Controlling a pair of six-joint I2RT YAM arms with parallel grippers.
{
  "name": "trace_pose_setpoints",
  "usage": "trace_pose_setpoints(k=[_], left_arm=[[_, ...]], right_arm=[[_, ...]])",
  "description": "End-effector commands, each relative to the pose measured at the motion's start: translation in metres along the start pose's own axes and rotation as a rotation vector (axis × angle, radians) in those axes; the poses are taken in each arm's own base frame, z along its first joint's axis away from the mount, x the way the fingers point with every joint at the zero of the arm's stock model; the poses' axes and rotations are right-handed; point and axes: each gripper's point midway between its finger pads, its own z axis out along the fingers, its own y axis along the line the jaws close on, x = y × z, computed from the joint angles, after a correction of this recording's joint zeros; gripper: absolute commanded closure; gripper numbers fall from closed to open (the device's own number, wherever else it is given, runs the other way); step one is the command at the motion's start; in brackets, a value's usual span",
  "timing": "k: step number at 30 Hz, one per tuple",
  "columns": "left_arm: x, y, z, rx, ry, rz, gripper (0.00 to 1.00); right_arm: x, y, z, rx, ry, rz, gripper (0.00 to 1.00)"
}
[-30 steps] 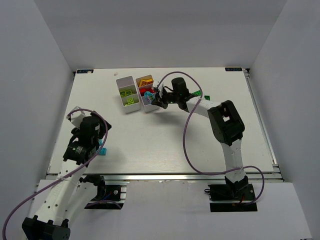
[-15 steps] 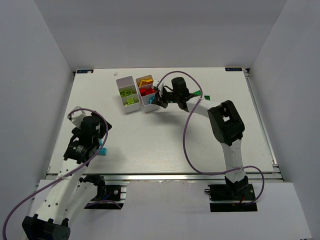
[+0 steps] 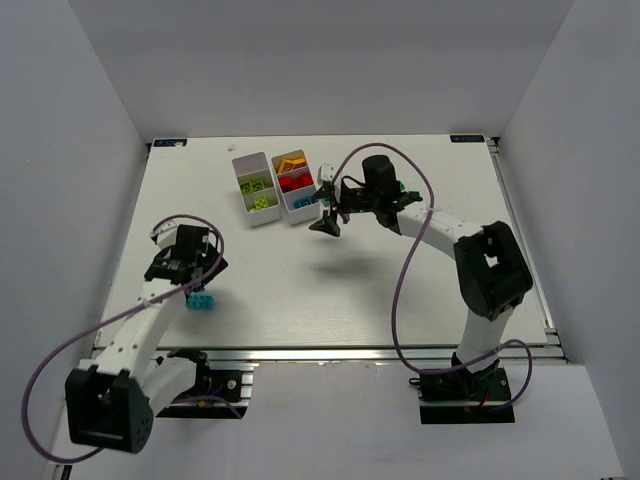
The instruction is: Sort the legos into containers by color
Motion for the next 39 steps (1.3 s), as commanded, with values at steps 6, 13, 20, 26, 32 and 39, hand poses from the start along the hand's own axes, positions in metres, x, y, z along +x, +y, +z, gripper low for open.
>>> trace_pose_setpoints(k=[6, 13, 20, 26, 32, 39], left_arm=[[0.018, 0.016, 0.039, -0.073, 0.246, 0.103, 0.02], [0.016, 0.011, 0.064, -0.095, 0.297, 0.182, 0.09], [0.008, 0.025, 0.083, -0.146, 0.291, 0.176, 0.19], [0.007, 0.031, 0.095, -0.170, 0.295, 0.185, 0.25], [0.012, 0.030, 0.106, -0.165, 0.313, 0.184, 0.36], [0.006, 0.021, 0.103, -0.116, 0.295, 0.170, 0.73]], right_arm=[[-0.015, 0.035, -0.042, -0.104, -0.021, 0.097, 0.39], [-0.013, 0.047, -0.058, -0.104, -0.033, 0.131, 0.84], [-0.010, 0.042, -0.067, -0.079, -0.038, 0.157, 0.82], [-0.010, 0.041, -0.067, -0.076, -0.040, 0.176, 0.81], [-0.011, 0.039, -0.069, -0.066, -0.034, 0.179, 0.81], [-0.015, 0.034, -0.075, -0.051, -0.030, 0.178, 0.81]])
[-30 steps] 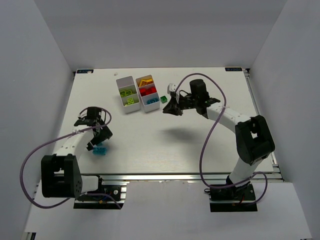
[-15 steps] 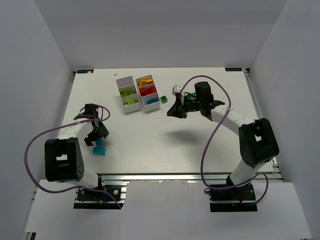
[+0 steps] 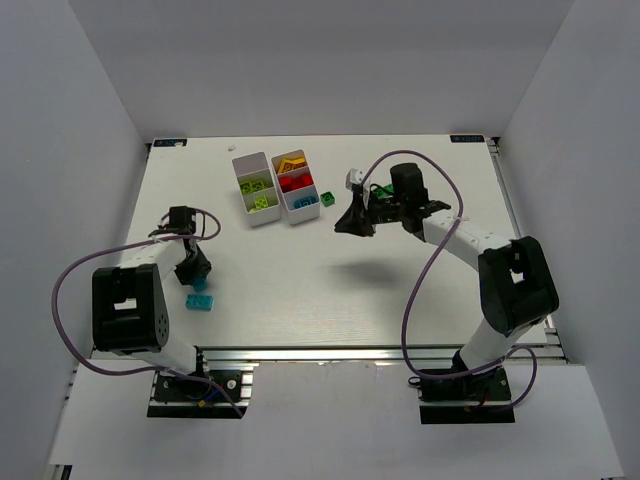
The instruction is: Sort the legos into containers by color
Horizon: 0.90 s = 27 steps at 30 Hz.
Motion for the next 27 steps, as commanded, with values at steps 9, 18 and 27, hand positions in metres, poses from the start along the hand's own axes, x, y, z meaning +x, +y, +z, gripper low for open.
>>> trace_pose_setpoints(k=[9, 18, 27], left_arm=[[-0.040, -0.146, -0.124, 0.690, -0.254, 0.082, 0.92], [-0.065, -0.273, -0.201, 0.948, -0.459, 0.262, 0.95], [-0.081, -0.337, -0.178, 0.860, -0.475, 0.294, 0.95]], right_arm=[[-0.037, -0.025, -0.037, 0.133, -0.035, -0.044, 0.58], [-0.036, -0.048, -0.067, 0.232, -0.052, -0.027, 0.12], [-0.031, -0.043, -0.078, 0.278, -0.042, -0.043, 0.11]])
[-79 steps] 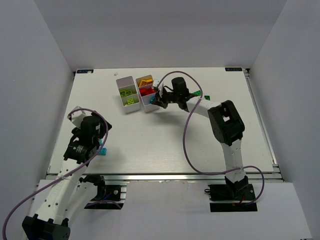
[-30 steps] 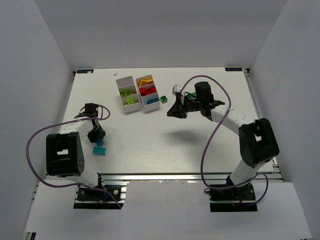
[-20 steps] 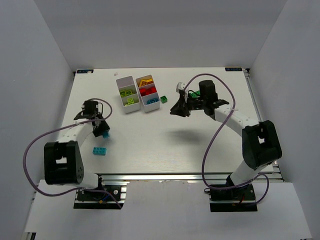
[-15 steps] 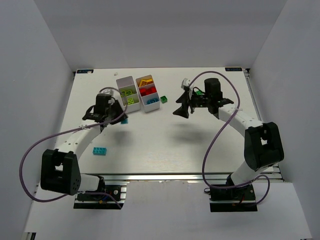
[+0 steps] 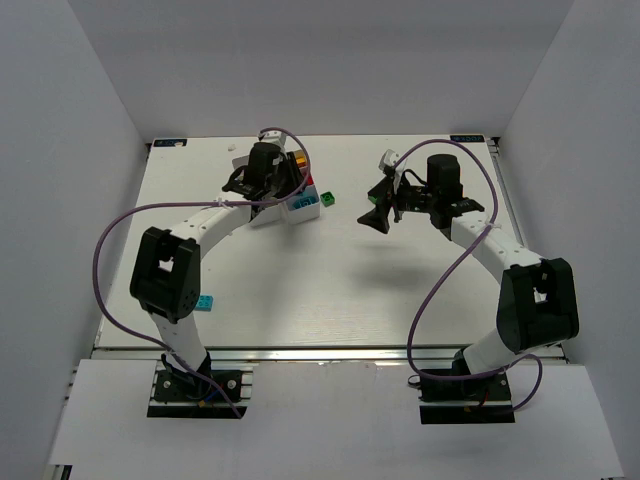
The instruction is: Sort the legos into containers by color
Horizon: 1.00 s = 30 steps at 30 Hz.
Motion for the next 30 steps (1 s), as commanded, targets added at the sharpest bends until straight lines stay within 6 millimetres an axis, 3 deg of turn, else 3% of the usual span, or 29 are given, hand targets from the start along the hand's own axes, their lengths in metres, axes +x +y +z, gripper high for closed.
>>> trace_pose_setpoints(k=[1, 8, 20, 23, 25, 28, 30], left_arm=[[-0.018, -0.012, 0.005, -0.042, -0.054, 0.032, 0.94], [-0.010, -0.003, 0.021, -0.149, -0.065, 0.061, 0.91], [-0.003, 0.012, 0.038, -0.261, -0.087, 0.070, 0.82], [-0.004, 0.012, 0.042, -0.268, -0.088, 0.070, 0.75], [-0.001, 0.015, 0.044, -0.286, -0.081, 0.071, 0.61], [0.001, 0.017, 0.046, -0.294, -0.073, 0.073, 0.51], [-0.001, 0.015, 0.045, -0.290, -0.075, 0.071, 0.49]], right_arm=[[-0.014, -0.002, -0.009, 0.028, -0.031, -0.051, 0.11], [-0.011, -0.004, -0.015, 0.026, -0.035, -0.035, 0.16], [-0.010, -0.003, -0.015, 0.015, -0.038, -0.023, 0.15], [-0.010, -0.003, -0.016, 0.018, -0.039, -0.025, 0.14], [-0.011, -0.004, -0.017, 0.026, -0.038, -0.025, 0.13], [-0.011, -0.003, -0.019, 0.027, -0.037, -0.025, 0.11], [-0.013, -0.005, -0.019, 0.029, -0.039, -0.027, 0.11]])
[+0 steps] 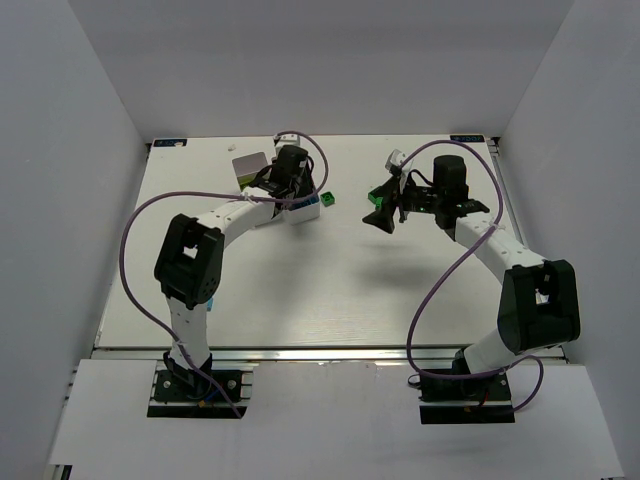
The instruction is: Sort the legos into containers by color
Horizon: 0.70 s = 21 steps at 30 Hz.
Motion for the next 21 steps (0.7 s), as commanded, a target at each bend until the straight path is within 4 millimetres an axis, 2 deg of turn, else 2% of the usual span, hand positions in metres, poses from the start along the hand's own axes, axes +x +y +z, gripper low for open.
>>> trace_pose_setpoints(k=[1, 4, 10, 12, 14, 15, 16, 17, 18, 19, 20, 21], left_arm=[[-0.021, -0.005, -0.006, -0.005, -0.042, -0.014, 0.48], [-0.029, -0.010, -0.015, 0.016, -0.058, -0.022, 0.44], [-0.031, -0.004, -0.020, -0.010, -0.061, -0.007, 0.43], [-0.042, -0.005, -0.031, 0.000, -0.090, -0.022, 0.45], [-0.043, -0.001, -0.043, 0.002, -0.100, -0.032, 0.51], [-0.059, -0.001, -0.063, 0.014, -0.139, -0.049, 0.56], [-0.063, 0.003, -0.073, 0.010, -0.155, -0.068, 0.66], [-0.049, 0.015, -0.078, -0.010, -0.138, -0.069, 0.69], [-0.064, 0.022, -0.100, 0.002, -0.181, -0.104, 0.70], [-0.062, 0.029, -0.108, 0.015, -0.174, -0.141, 0.69], [-0.039, 0.045, -0.110, -0.004, -0.129, -0.155, 0.66], [-0.030, 0.057, -0.116, -0.014, -0.104, -0.185, 0.58]], right_arm=[[-0.018, 0.001, -0.007, 0.008, -0.037, -0.043, 0.11], [-0.021, 0.000, -0.008, 0.011, -0.037, -0.049, 0.11], [-0.023, -0.001, -0.010, 0.010, -0.028, -0.036, 0.11], [-0.024, -0.001, -0.010, 0.009, -0.021, -0.044, 0.11], [-0.024, -0.002, -0.012, 0.013, -0.006, -0.042, 0.10], [-0.023, -0.004, -0.013, 0.027, 0.003, -0.059, 0.11], [-0.024, -0.006, -0.014, 0.038, 0.007, -0.064, 0.11], [-0.023, -0.008, -0.014, 0.050, 0.012, -0.067, 0.11], [-0.020, -0.014, -0.014, 0.075, 0.025, -0.068, 0.11], [-0.019, -0.017, -0.014, 0.080, 0.036, -0.066, 0.11], [-0.024, -0.018, -0.015, 0.070, 0.064, -0.046, 0.11], [-0.016, -0.019, -0.013, 0.049, 0.095, -0.022, 0.10]])
